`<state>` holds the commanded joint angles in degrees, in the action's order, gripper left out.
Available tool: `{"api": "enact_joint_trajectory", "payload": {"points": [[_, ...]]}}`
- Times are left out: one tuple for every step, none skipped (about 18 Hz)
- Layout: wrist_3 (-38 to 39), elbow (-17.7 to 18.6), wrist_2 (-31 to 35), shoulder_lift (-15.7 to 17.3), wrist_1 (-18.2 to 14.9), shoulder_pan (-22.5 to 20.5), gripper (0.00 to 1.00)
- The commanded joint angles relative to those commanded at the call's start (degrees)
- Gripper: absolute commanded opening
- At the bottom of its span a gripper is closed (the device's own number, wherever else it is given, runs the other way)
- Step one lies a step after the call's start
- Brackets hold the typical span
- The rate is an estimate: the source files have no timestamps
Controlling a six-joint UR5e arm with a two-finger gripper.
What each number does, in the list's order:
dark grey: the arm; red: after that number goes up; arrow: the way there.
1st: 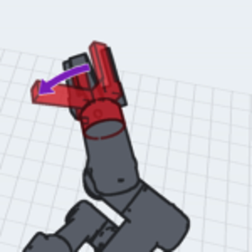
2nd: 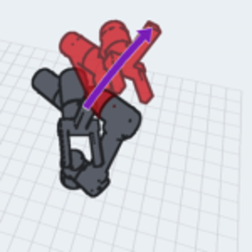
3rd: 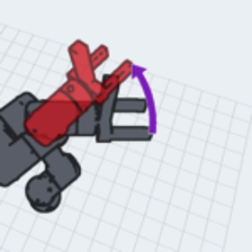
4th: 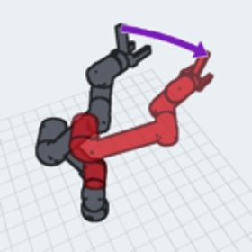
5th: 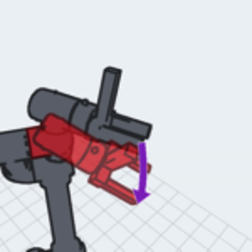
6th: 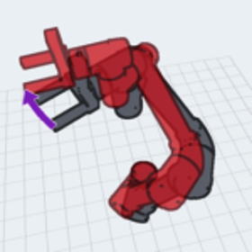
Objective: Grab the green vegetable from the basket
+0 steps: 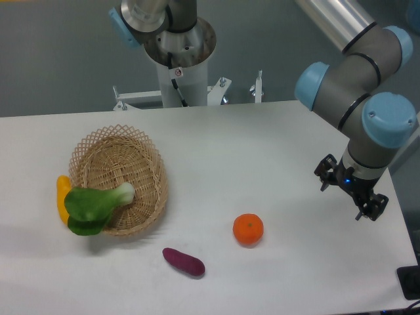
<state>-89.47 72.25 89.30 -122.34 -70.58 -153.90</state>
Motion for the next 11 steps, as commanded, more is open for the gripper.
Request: {"api": "enact_joint_trajectory", "payload": {"points": [[0.0, 0.0, 0.0, 0.0, 0.1, 0.0, 1.00], [0.0, 0.0, 0.0, 0.0, 0.1, -0.1, 1.00], [0.0, 0.0, 0.0, 0.0, 0.1, -0.1, 1.00], [0.0, 0.0, 0.0, 0.0, 0.0, -0.1, 1.00], [0.0, 0.0, 0.0, 0.0, -0.1, 0.0, 1.00], [0.2, 0.0, 0.0, 0.0, -0.1, 0.0, 1.00], [0.2, 0.0, -0.2, 0.1, -0.1, 0.0, 1.00], [0.3, 0.0, -0.7, 0.1, -0.2, -0.1, 1.00], [0.5, 0.2, -0.7, 0.3, -0.3, -0.1, 1.00], [0.6, 0.6, -0.8, 0.4, -0.2, -0.1, 1.00], [0.7, 0.8, -1.1, 0.6, -0.3, -0.1, 1.00]]}}
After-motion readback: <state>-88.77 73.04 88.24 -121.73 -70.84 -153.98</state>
